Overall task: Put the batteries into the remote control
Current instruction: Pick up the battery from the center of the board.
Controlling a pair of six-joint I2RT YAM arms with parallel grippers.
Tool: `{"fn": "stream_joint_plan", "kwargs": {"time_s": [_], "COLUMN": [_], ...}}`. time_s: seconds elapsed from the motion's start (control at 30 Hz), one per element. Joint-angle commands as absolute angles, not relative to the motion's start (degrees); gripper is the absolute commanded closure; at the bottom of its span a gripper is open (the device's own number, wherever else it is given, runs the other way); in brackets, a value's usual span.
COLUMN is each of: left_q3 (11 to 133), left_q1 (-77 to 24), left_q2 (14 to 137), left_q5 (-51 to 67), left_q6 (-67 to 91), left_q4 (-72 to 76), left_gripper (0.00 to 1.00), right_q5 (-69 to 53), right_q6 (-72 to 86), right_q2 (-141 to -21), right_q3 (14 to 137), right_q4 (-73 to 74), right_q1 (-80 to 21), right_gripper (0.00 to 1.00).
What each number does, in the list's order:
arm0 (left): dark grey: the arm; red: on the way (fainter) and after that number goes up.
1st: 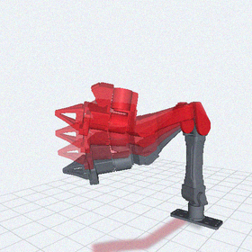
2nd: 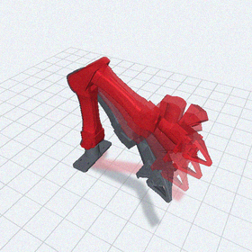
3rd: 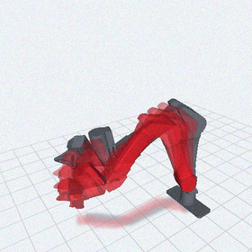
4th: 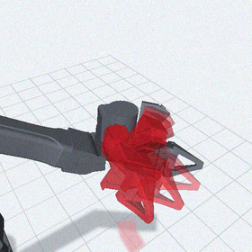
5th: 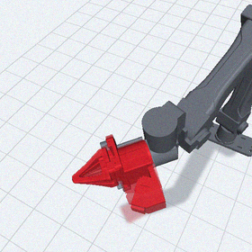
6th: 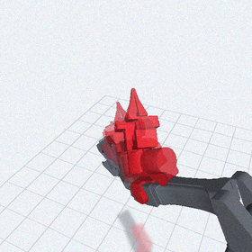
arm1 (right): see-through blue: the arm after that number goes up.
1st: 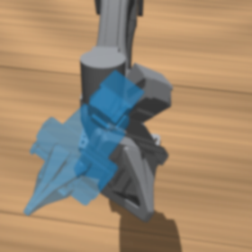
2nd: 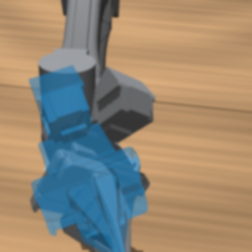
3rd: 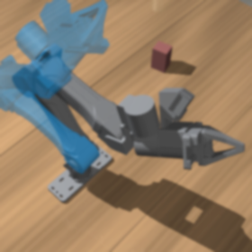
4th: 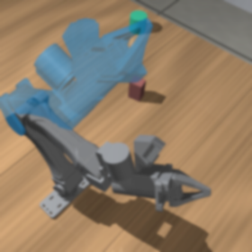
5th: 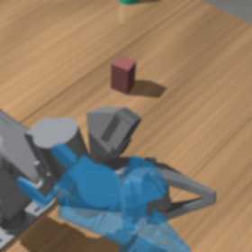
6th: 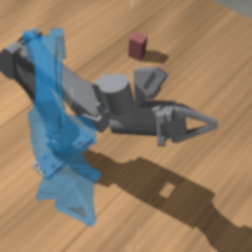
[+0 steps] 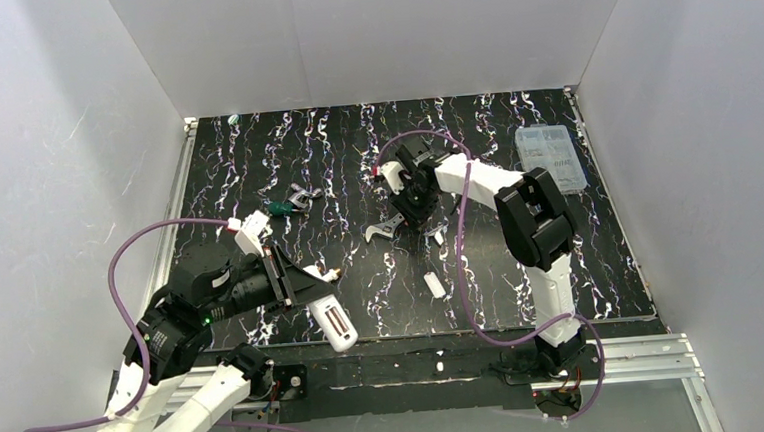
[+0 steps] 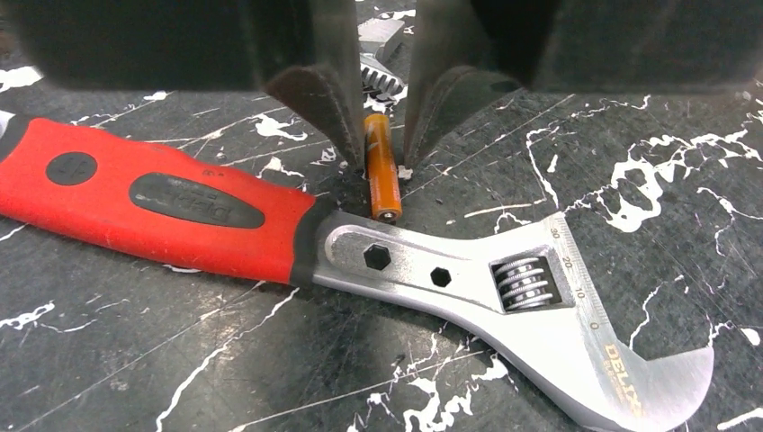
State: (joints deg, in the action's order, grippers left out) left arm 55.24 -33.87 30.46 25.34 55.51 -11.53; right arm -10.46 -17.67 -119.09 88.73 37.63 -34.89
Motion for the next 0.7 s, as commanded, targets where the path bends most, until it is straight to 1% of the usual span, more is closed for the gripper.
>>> {"fn": "stream_joint_plan", "kwargs": {"time_s": [0.0, 0.07, 0.13, 0.17, 0.23, 0.37, 0.57, 0.67], "left_q3": [56.6, 56.6, 56.5, 56.6, 56.6, 57.1, 58.8, 60.1], "left_q1": [-33.9, -33.9, -33.9, -33.9, -33.9, -33.9, -33.8, -33.8], "left_q2": [29.9, 30.0, 30.0, 30.0, 30.1, 30.5, 31.1, 31.4], "left_q5": [26.5, 26.6, 26.5, 26.5, 26.5, 26.4, 25.0, 23.7], "left_q6": [55.2, 55.2, 55.2, 55.2, 55.1, 54.8, 53.2, 52.1], "left_q4": [-11.3, -11.3, -11.1, -11.0, -11.1, -11.2, -12.3, -12.5], "left_gripper": [1.00, 1.00, 1.00, 1.00, 1.00, 1.00, 1.00, 1.00], "right_q5": [-9.3, -9.3, -10.1, -11.1, -12.2, -12.9, -15.0, -16.3], "right_q6": [-13.3, -12.4, -11.2, -10.6, -8.7, -4.4, 0.7, 3.6], "right_q2": [-119.6, -120.2, -120.2, -119.6, -116.5, -104.5, -81.9, -69.6], "right_q3": [88.0, 88.5, 88.4, 88.1, 85.1, 78.3, 69.1, 64.6], "right_q4": [38.0, 38.9, 39.4, 39.2, 37.5, 33.1, 30.5, 26.3], "right_q1": [-35.5, -35.4, -35.4, -35.4, -35.4, -35.5, -36.3, -38.3], "right_gripper": [0.76, 0.87, 0.94, 0.95, 0.97, 0.99, 0.99, 0.99]}}
